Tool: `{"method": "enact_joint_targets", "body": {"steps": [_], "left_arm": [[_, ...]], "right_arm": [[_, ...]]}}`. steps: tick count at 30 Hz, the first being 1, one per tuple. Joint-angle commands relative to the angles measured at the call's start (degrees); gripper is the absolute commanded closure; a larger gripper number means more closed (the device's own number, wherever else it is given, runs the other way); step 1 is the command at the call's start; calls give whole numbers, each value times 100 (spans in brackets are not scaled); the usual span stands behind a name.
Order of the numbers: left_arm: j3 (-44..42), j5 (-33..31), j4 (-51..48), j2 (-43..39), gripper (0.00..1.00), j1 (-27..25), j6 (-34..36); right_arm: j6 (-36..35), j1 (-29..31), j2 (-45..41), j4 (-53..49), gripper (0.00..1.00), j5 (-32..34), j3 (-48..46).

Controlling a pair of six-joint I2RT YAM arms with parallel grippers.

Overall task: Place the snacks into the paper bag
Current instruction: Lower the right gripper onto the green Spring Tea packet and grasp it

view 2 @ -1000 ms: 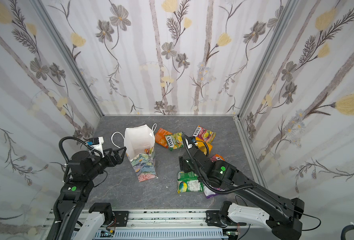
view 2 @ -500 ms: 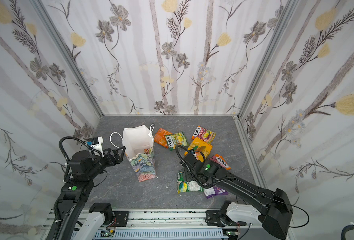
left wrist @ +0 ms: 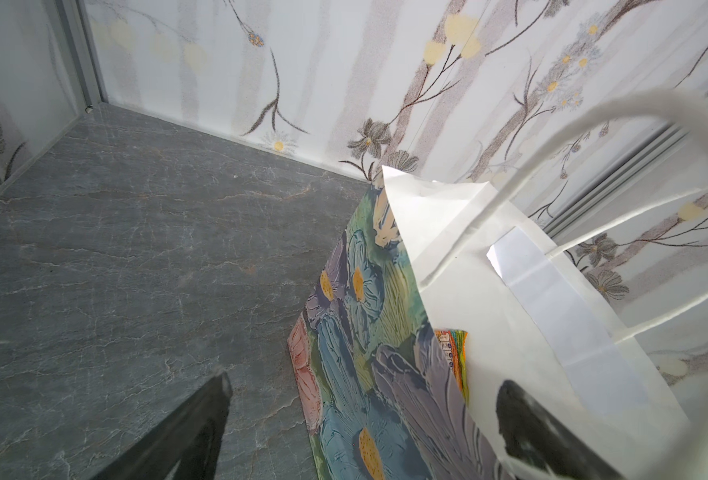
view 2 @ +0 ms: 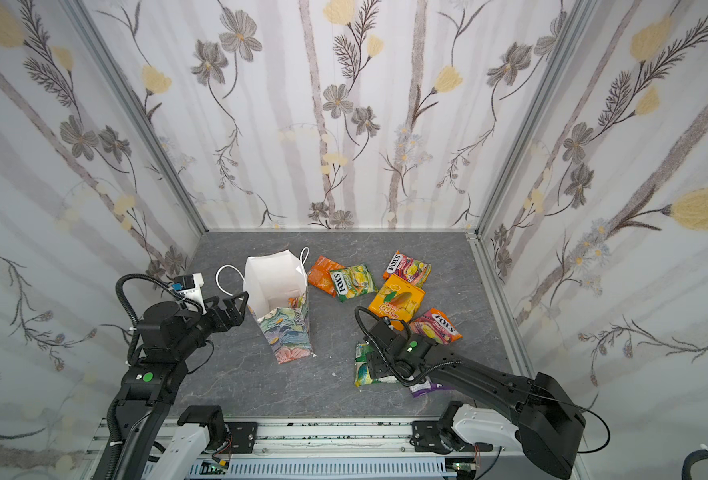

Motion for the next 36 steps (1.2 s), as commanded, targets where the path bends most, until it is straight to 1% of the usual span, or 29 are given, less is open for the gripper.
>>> {"method": "enact_joint_targets", "body": {"steps": [1,3,6,8,16,20,23,31,36], "left_arm": [[66,-2,-6,-75,0,-45,52],[74,42,0,-196,0,-86,95],[110,-161,-64,-325,0,-116,79],[47,-187,-55,-350,0,-118,129],[27,-36,0,-115,0,-126,58],[15,-65,-1,-148,0,-126,52],[13,-67,-8,-144,0,-126,60],[9,14,24,-88,0,-127,43],[-5,23,26,-124,0,-121,43]], "right_arm": [[162,-1,-138,596,21,-172,-266],[231,-2,-242,885,21,-275,-484],[300,-2,-320,1343,22,-458,-716],[306,-7,-258,1623,22,-584,-792],[266,21,217,2455,23,-782,-788],[235,25,243,2797,24,-892,-635],[170,9,72,2694,24,-777,-534],[325,-53,-627,1834,24,29,-600],[451,-193,-1065,1740,25,143,-810]]}}
